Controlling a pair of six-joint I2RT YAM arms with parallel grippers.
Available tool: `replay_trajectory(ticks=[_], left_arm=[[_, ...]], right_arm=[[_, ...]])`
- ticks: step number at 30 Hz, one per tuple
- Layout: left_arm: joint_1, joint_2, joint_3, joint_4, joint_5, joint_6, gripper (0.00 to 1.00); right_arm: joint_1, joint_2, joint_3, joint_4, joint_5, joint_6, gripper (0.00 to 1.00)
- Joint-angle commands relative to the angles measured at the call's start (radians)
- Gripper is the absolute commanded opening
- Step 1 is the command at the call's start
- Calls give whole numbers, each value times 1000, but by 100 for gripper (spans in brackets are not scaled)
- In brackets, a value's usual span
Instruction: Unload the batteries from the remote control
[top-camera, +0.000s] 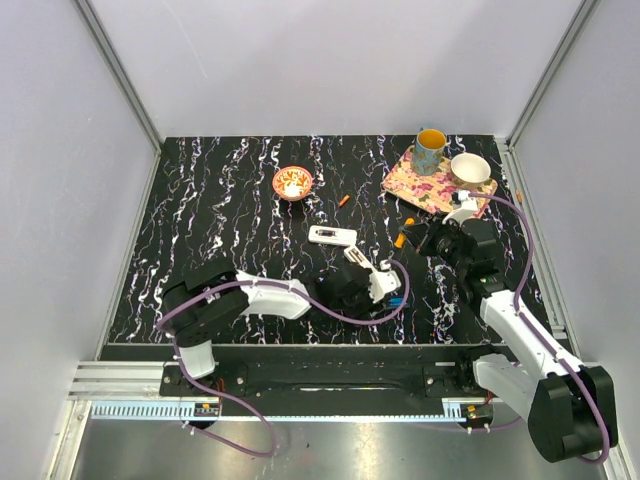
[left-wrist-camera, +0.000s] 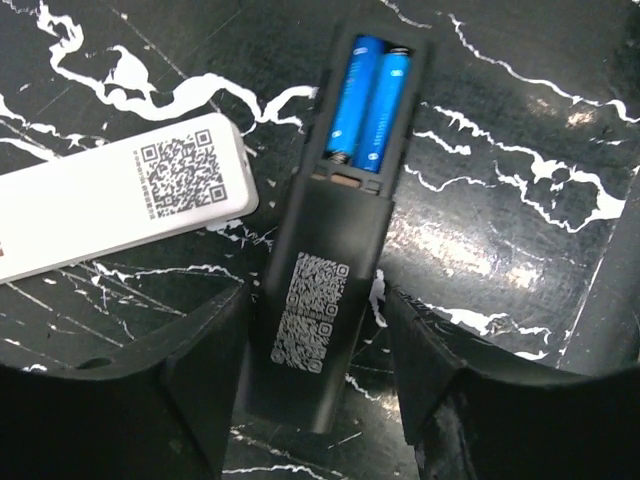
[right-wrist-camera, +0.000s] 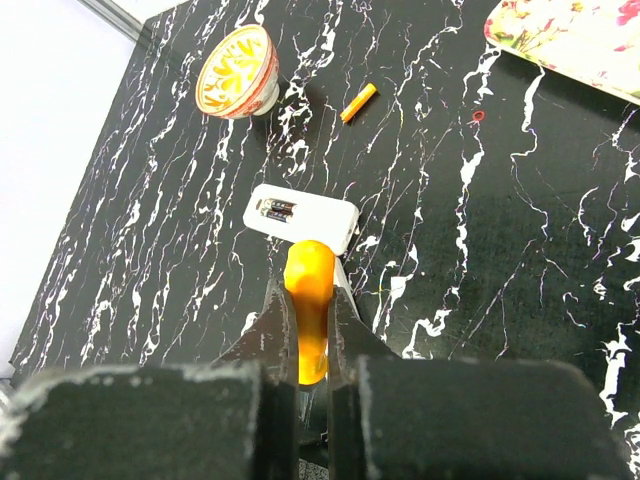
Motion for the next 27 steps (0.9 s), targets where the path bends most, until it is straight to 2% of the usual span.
replay_trajectory(ticks=[1,4,7,13,17,20,22,25,27], left_arm=[[-19,48,-34,-54,-59,-30,51],[-19,46,-51,-64,-59,-54,38],[-19,9,-93,-81,-85,-79,33],[-27,-115,-173,-138,-120,-149,31],[-32,-156,-180,-237,-184,-195,32],[-32,-152,-173,-253,-194,-212,40],[-32,-135,-154,-259,-202,-218,52],[-32,-130,-144,-256,-225,-220,65],[-32,-138,-146,-241,-220,-214,68]], right_arm=[[-7,-4,3,28,-34,-11,0],[-5,-2,2,33,-43,-10,0],[-7,-2,-2,38,-50,-11,0],[-7,12,-13,62,-74,0,0],[-7,24,-24,91,-94,13,0],[-7,33,-30,108,-103,30,0],[-7,41,-36,114,-111,36,0],[-7,39,-37,101,-119,35,0],[-7,35,-53,97,-123,36,0]])
